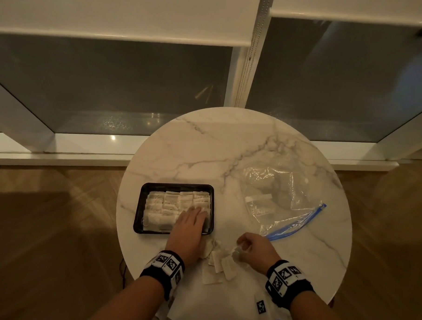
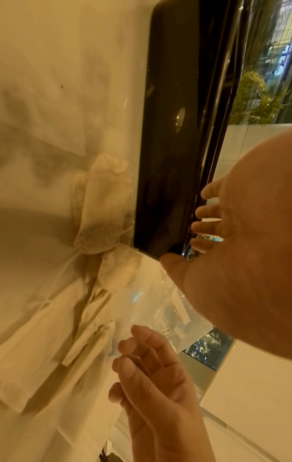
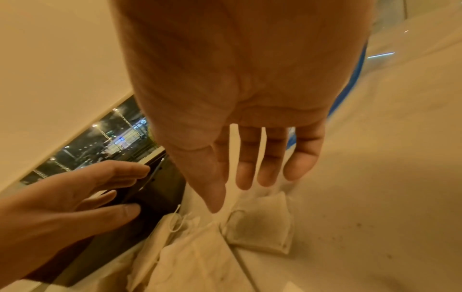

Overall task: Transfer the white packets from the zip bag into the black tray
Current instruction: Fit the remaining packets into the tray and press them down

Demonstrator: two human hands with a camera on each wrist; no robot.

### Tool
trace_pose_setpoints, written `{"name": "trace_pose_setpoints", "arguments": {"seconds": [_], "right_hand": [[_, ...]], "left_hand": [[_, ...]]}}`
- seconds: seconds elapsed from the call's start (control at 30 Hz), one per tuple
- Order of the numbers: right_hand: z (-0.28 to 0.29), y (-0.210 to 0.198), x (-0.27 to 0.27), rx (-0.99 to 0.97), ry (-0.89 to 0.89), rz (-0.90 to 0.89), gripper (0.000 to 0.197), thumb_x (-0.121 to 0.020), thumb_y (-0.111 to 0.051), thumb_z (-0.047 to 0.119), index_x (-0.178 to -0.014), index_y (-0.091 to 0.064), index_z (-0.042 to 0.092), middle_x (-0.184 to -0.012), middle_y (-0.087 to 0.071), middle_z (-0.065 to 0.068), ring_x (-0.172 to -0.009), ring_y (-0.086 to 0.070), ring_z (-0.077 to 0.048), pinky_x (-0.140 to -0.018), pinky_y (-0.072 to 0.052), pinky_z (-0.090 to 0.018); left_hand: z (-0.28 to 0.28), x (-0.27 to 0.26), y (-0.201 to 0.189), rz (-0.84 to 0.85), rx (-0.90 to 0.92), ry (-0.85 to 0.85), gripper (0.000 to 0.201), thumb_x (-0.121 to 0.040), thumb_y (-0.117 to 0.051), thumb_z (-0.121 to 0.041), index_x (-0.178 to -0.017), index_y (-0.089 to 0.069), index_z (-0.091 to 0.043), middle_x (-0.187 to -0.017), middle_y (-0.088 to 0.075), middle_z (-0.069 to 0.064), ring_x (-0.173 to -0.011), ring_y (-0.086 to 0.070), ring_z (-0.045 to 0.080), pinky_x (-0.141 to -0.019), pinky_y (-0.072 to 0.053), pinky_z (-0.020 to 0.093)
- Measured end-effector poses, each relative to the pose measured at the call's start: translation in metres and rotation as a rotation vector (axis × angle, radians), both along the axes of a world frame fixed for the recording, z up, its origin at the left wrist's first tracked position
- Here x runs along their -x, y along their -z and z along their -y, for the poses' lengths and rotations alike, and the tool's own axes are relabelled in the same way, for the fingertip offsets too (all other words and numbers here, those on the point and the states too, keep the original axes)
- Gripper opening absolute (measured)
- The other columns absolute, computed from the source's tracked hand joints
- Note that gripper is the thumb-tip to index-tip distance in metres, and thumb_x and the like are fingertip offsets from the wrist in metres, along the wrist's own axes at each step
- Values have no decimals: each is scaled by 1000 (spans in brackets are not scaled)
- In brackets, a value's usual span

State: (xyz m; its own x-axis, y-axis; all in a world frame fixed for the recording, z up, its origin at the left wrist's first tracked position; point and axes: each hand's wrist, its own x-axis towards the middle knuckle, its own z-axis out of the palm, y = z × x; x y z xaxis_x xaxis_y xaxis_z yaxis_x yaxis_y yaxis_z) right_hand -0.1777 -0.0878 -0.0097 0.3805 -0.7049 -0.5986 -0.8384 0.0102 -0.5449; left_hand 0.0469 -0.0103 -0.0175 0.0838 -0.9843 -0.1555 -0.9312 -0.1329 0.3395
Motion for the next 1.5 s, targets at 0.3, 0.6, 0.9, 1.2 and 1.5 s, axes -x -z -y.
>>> {"name": "trace_pose_setpoints", "arguments": {"seconds": [0.3,0.6,0.9,1.2,1.5], "right_hand": [[-16,-6,-37,-22,-276,-46,34,-68,-79,48,-93,-60,36,-86,-61,8,-75,-59,-8,-74,-54,-30],[-39,3,-50,120,-448,-355,52,-80,-64,55,-117,-60,18,-123,-59,-9,-112,-60,-29,-92,-50,-36],[-41,0,-56,187,-437,-370,43,-82,-56,51,-109,-65,19,-113,-66,-6,-103,-65,-28,-85,-51,-34],[-45,-4,-63,172,-400,-356,27,-83,-53,36,-101,-66,20,-110,-66,-6,-99,-65,-28,-83,-51,-33],[-23,-21,-50,149,-15,-63,23,-77,-63,33,-60,-52,24,-78,-57,4,-76,-57,-15,-70,-49,-29]], "left_hand": [[-4,7,2,52,-16,-39,44,-91,-45,-45,-128,-53,-24,-129,-57,-3,-124,-50,19,-120,-26,43],[-16,18,6,156,-145,-111,42,-90,-41,-42,-121,-56,-19,-123,-59,2,-118,-52,22,-113,-33,41],[-16,19,5,135,-180,-112,45,-90,-40,-43,-129,-51,-25,-136,-54,-5,-129,-45,18,-118,-23,48],[-14,13,4,146,-182,-97,55,-87,-41,-48,-139,-42,-31,-140,-44,-1,-126,-41,22,-106,-35,44],[-10,6,7,131,-192,-106,41,-91,-41,-48,-130,-52,-40,-129,-47,-2,-121,-41,23,-103,-32,45]]}}
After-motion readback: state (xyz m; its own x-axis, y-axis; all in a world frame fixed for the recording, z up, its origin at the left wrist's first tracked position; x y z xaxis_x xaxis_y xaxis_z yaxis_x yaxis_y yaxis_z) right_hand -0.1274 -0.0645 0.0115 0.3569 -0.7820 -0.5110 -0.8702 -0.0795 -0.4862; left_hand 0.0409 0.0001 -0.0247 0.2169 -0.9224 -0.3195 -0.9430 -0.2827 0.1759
